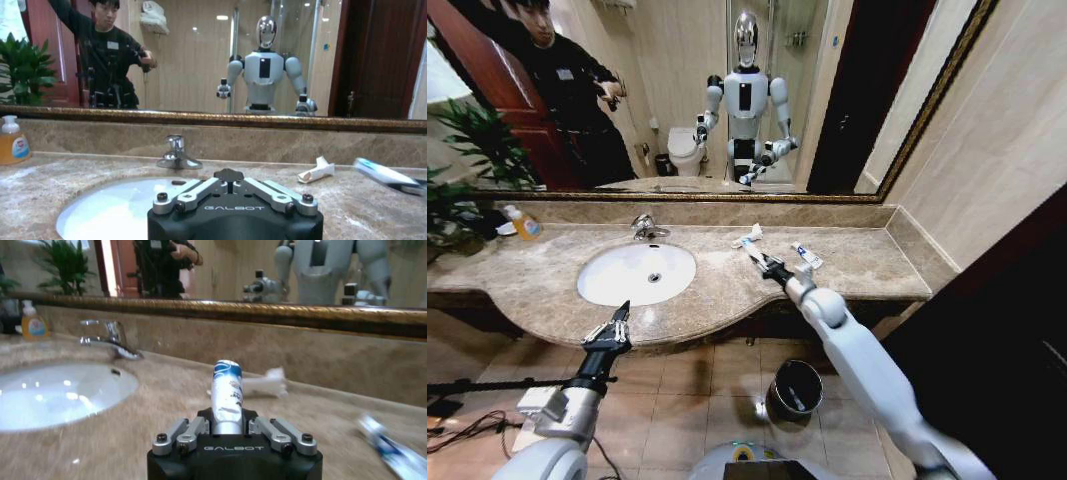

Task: Pick up the trash from the sink and place it in the trash bin.

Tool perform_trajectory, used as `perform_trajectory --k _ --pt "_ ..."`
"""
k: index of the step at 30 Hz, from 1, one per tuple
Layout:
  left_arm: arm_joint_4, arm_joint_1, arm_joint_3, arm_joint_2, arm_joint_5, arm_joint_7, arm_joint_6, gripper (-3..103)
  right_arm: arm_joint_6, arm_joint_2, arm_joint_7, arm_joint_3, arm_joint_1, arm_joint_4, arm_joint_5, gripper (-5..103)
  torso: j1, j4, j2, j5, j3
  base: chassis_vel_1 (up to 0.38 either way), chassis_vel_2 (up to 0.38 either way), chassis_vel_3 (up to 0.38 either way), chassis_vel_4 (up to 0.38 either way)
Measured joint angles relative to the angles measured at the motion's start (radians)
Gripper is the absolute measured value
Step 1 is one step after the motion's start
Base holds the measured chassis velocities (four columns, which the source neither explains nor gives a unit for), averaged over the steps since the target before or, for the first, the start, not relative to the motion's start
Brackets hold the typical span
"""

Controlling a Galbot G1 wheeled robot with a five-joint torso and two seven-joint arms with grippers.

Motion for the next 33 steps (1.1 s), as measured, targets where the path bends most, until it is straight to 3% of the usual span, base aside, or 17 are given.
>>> perform_trajectory --k 7,12,14,17,23,33 --pt "0.0 0.0 0.0 0.0 0.0 0.0 0.0 0 -0.003 -0.109 0.045 0.071 -0.175 0.139 0.018 25 0.0 0.0003 0.0 -0.0002 0.0 0.0 0.0 0.0 0.0" --pt "0.0 0.0 0.0 0.0 0.0 0.0 0.0 0 0.002 -0.119 0.104 0.118 -0.279 0.184 0.031 25 0.0 0.0003 0.0 0.0 0.0 0.0 0.0 0.0 0.0" --pt "0.0 0.0 0.0 0.0 0.0 0.0 0.0 0 0.003 -0.103 0.15 0.159 -0.346 0.216 0.049 25 0.0 0.0003 0.0 -0.0001 0.0 0.0 0.0 0.0 0.0" --pt "0.0 0.0 0.0 0.0 0.0 0.0 0.0 0 0.006 -0.094 0.157 0.18 -0.375 0.226 0.052 25 0.0 0.0003 0.0 -0.0001 0.0 0.0 0.0 0.0 0.0" --pt "0.0 0.0 0.0 0.0 0.0 0.0 0.0 0 0.133 -0.009 0.125 0.32 -0.567 0.207 0.033 25 0.0 0.0001 0.0 -0.0003 0.0 0.0 0.0 0.0 0.0" --pt "0.0 0.0 0.0 0.0 0.0 0.0 0.0 0 0.256 0.073 0.118 0.296 -0.623 0.038 0.038 25 0.0 0.0001 0.0 -0.0005 0.0 0.0 0.0 0.0 0.0"
